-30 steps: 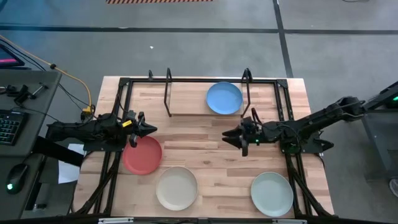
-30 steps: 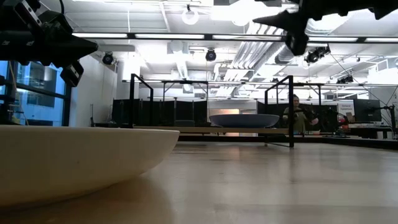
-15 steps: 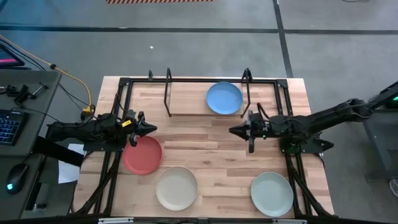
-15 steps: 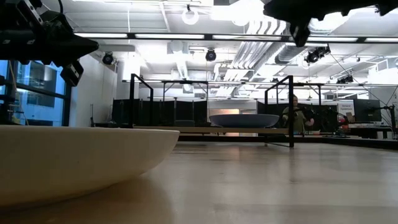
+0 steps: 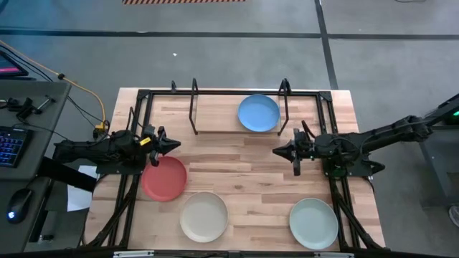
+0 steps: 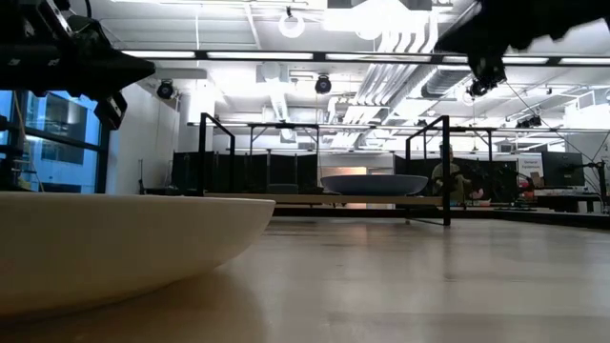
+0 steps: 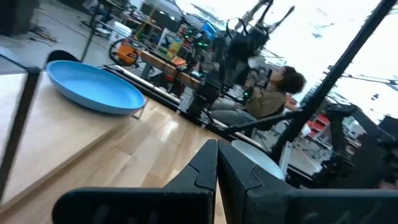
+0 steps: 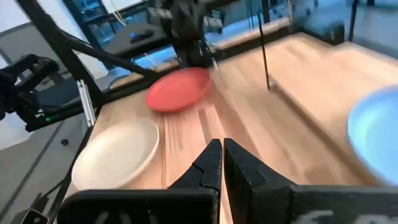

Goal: Place and stack plates onto a shelf
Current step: Put the orange plate on the shelf

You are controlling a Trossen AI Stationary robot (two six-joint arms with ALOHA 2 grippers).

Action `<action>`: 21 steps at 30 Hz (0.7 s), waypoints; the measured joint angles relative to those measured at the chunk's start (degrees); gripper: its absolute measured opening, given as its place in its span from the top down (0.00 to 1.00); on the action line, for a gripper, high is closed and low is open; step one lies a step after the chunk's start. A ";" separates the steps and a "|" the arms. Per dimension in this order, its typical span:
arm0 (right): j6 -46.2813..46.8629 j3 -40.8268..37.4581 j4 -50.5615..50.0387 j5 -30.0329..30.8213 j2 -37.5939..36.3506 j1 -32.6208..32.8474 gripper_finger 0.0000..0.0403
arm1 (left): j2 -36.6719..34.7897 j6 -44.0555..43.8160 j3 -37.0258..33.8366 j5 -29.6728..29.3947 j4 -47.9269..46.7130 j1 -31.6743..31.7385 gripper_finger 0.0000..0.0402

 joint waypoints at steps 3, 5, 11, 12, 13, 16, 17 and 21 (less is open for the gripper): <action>2.37 -3.45 8.95 0.00 -0.26 0.00 1.00 | 0.00 -3.04 0.00 -2.41 0.91 -0.02 1.00; 2.35 -4.62 12.58 0.02 -0.27 0.00 1.00 | 0.07 -7.28 0.00 -5.54 3.66 -0.02 1.00; 1.89 -4.89 13.91 1.38 -0.24 -0.85 1.00 | 4.61 -10.30 3.28 -8.18 11.42 0.00 0.97; 1.75 -4.89 13.94 1.40 -0.24 -1.09 1.00 | 6.48 -10.19 4.90 -8.13 11.16 0.00 0.96; 1.50 -4.89 13.92 1.40 -0.24 -1.31 1.00 | 8.67 -9.82 6.71 -7.88 10.21 0.00 0.94; 1.47 -4.89 13.96 1.39 -0.24 -2.01 1.00 | 16.82 -8.00 14.01 -5.38 4.76 0.00 0.86; 1.47 -4.89 13.96 1.39 -0.24 -2.20 1.00 | 19.85 -7.36 16.91 -4.10 1.72 0.00 0.83; 1.47 -4.89 14.01 1.38 -0.24 -2.75 1.00 | 32.63 -2.51 28.84 3.33 -15.11 0.00 0.71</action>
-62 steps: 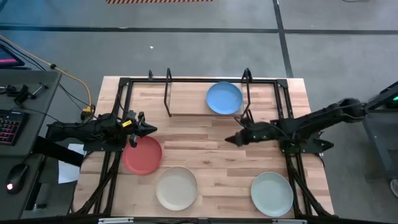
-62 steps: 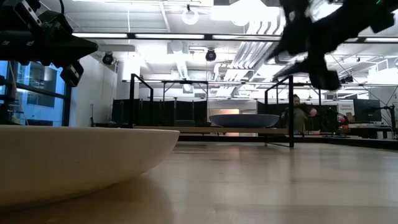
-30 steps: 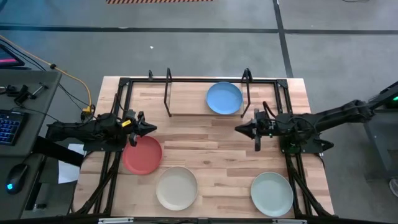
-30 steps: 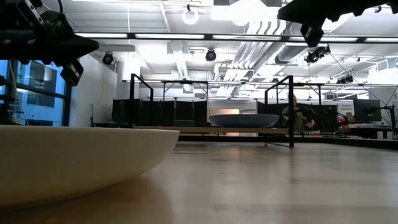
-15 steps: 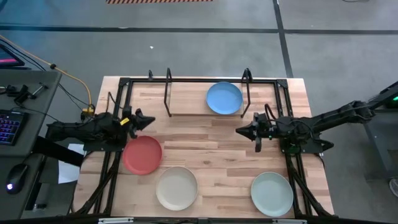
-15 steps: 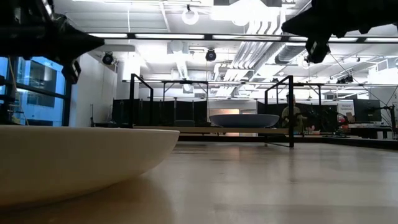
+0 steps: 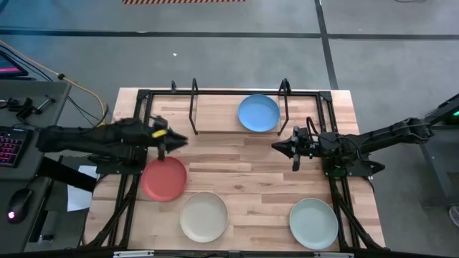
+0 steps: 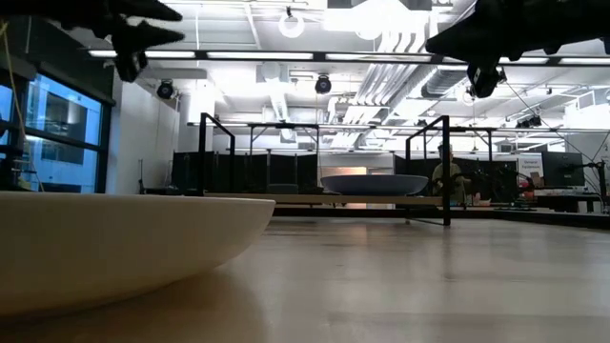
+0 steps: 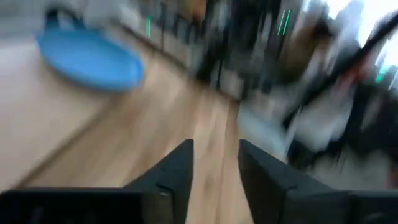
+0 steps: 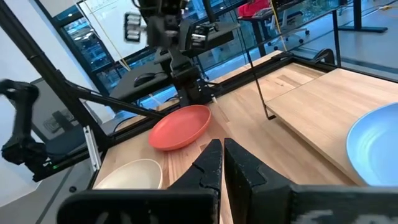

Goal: Place and stack plates onto a shelf
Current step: Put the orange plate on the shelf

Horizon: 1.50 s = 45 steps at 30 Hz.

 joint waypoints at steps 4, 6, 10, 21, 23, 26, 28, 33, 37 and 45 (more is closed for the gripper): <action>0.00 0.00 -0.04 -0.01 0.00 0.00 1.00 | 11.97 10.97 9.82 7.04 -17.81 -0.02 0.62; 0.00 0.00 -0.04 -0.02 0.02 0.00 1.00 | 17.38 18.26 13.04 9.33 -23.35 -0.02 0.60; 0.00 0.00 -0.07 -0.02 0.02 0.00 1.00 | 26.23 26.66 15.57 14.27 -28.92 -0.04 0.59; 0.98 0.00 -1.57 -0.42 0.04 0.04 1.00 | 40.74 -22.52 15.85 23.41 -30.88 -3.05 0.59; 1.05 0.00 -2.02 -0.44 0.04 0.04 1.00 | 42.40 -27.92 15.39 23.34 -30.71 -5.44 0.59; 1.06 0.00 -2.16 -0.94 0.04 0.04 1.00 | 44.52 -34.10 15.49 23.92 -30.56 -8.81 0.59; 1.01 0.00 -2.25 -1.69 0.04 0.04 1.00 | 44.59 -37.70 15.66 23.20 -30.23 -11.26 0.59; 0.96 0.00 -3.88 -1.89 0.04 0.04 1.00 | 44.59 -51.57 15.68 13.31 -30.57 -17.34 0.59; 0.94 0.00 -4.70 -2.12 0.04 0.04 1.00 | 45.09 -59.00 15.68 8.89 -28.73 -20.56 0.59; 0.92 0.02 -5.59 -2.30 0.04 0.04 1.00 | 45.07 -55.85 15.68 5.46 -21.57 -20.93 0.59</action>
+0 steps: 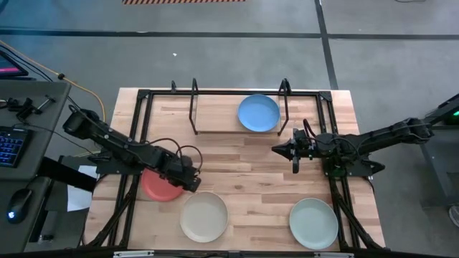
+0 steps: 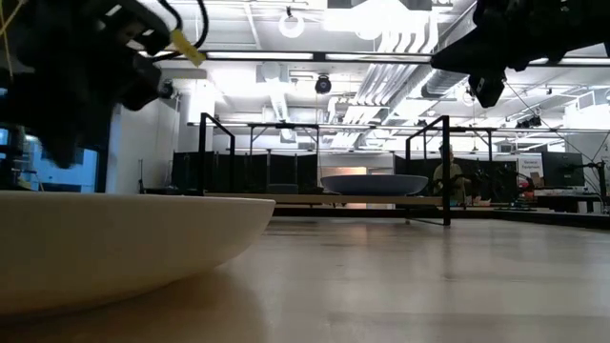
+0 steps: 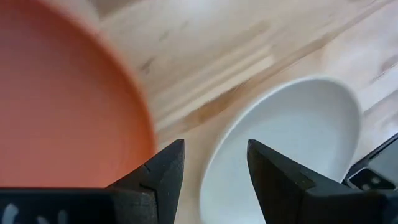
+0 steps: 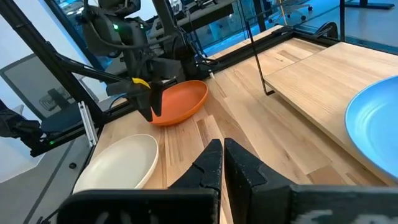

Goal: Place and stack plates onto a shelf
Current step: Put the orange plate on the shelf

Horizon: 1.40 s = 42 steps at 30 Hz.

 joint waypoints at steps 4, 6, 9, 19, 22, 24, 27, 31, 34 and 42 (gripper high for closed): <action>0.00 0.00 -0.16 -0.13 0.00 0.00 1.00 | 0.00 3.09 0.00 -2.80 2.49 0.51 0.59; 0.00 0.00 -0.16 -0.62 0.00 0.00 1.00 | 0.00 3.44 0.00 -4.04 3.91 0.82 0.59; 0.00 0.00 -0.35 -0.81 0.00 0.02 1.00 | -0.02 4.17 0.00 -4.14 4.75 1.95 0.59; 0.13 0.00 -2.31 -0.79 0.00 0.00 1.00 | -0.02 -5.11 0.00 0.09 -6.85 -0.09 0.59; 0.17 0.00 -2.31 -0.79 0.00 0.00 1.00 | 0.00 -8.92 0.00 -1.53 -7.96 -1.70 0.59; 0.17 0.00 -2.32 -0.80 0.00 0.00 1.00 | 0.79 -10.62 0.00 -2.30 -6.90 -2.55 0.59; 0.17 0.00 -2.34 -0.79 0.00 0.00 1.00 | 3.01 -11.55 0.00 -2.28 -6.64 -3.50 0.59; 0.17 0.00 -2.49 -0.79 0.00 0.00 1.00 | 6.54 -11.64 0.00 -1.43 -6.91 -3.84 0.59; 0.20 0.00 -2.53 -0.79 0.00 0.00 1.00 | 8.64 -11.66 0.00 -1.36 -6.23 -3.81 0.59; 0.20 0.00 -2.68 -0.79 0.00 0.00 1.00 | 11.32 -9.24 0.02 -0.80 -5.35 -3.77 0.60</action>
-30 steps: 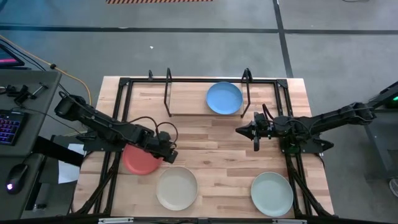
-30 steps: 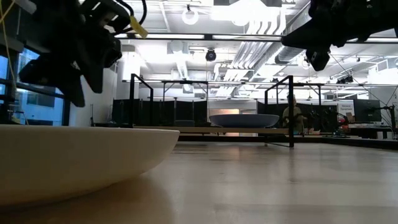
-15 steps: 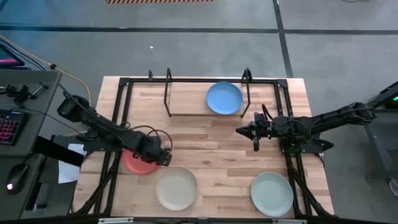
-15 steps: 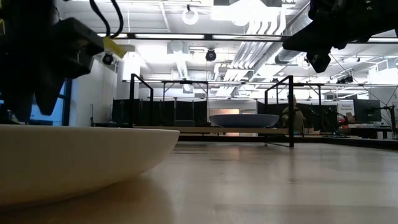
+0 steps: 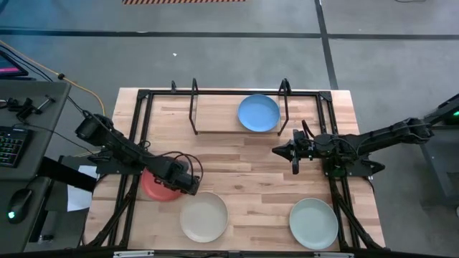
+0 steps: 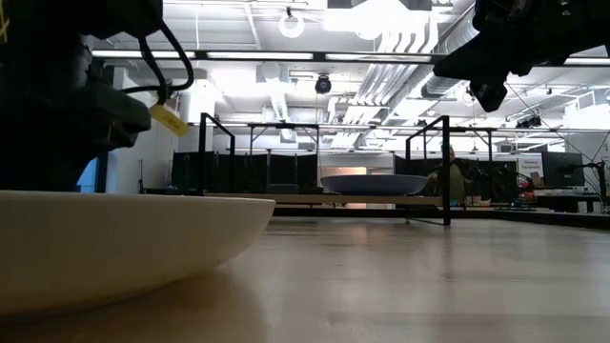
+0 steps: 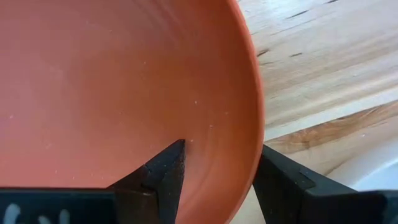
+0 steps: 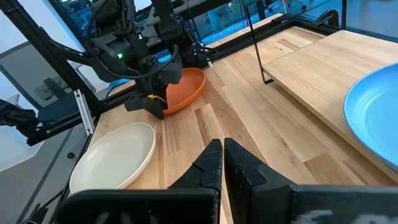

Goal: Place and stack plates onto a shelf
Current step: Put the orange plate on the shelf

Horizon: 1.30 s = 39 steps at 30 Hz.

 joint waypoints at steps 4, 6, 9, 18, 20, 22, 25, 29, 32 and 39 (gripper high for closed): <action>-0.02 0.00 -0.06 0.01 0.00 0.00 1.00 | 0.02 1.17 0.11 -0.46 0.01 0.00 0.69; 0.00 0.00 -0.06 0.00 0.00 0.00 1.00 | -0.36 1.31 0.11 -0.50 -0.34 0.00 0.78; 0.00 0.00 -0.06 0.02 0.00 0.00 1.00 | -1.41 3.21 0.17 -0.49 -0.97 0.00 0.93; 0.00 0.00 -0.15 0.02 0.00 0.00 1.00 | -9.62 8.57 2.14 0.09 -6.89 2.70 0.99; 0.00 0.00 -0.14 0.02 0.00 0.00 1.00 | -11.69 12.13 3.93 -0.01 -7.69 3.71 0.99; -0.04 0.00 -0.15 0.02 0.00 0.00 1.00 | -12.79 15.69 6.58 1.31 -7.08 4.93 1.00; -0.04 0.00 -0.15 0.02 0.00 0.00 1.00 | -12.65 22.07 11.49 4.69 -6.80 6.41 1.00; -0.07 0.00 -0.12 0.02 0.00 0.00 1.00 | -9.52 32.01 19.10 8.46 -6.90 8.00 1.00; -0.11 0.00 -0.12 0.02 0.00 0.00 1.00 | -5.76 40.14 25.82 8.96 -7.89 9.47 1.00; -0.21 0.00 -0.08 0.02 -0.01 0.00 1.00 | 6.35 63.06 46.12 4.54 -15.96 13.03 1.00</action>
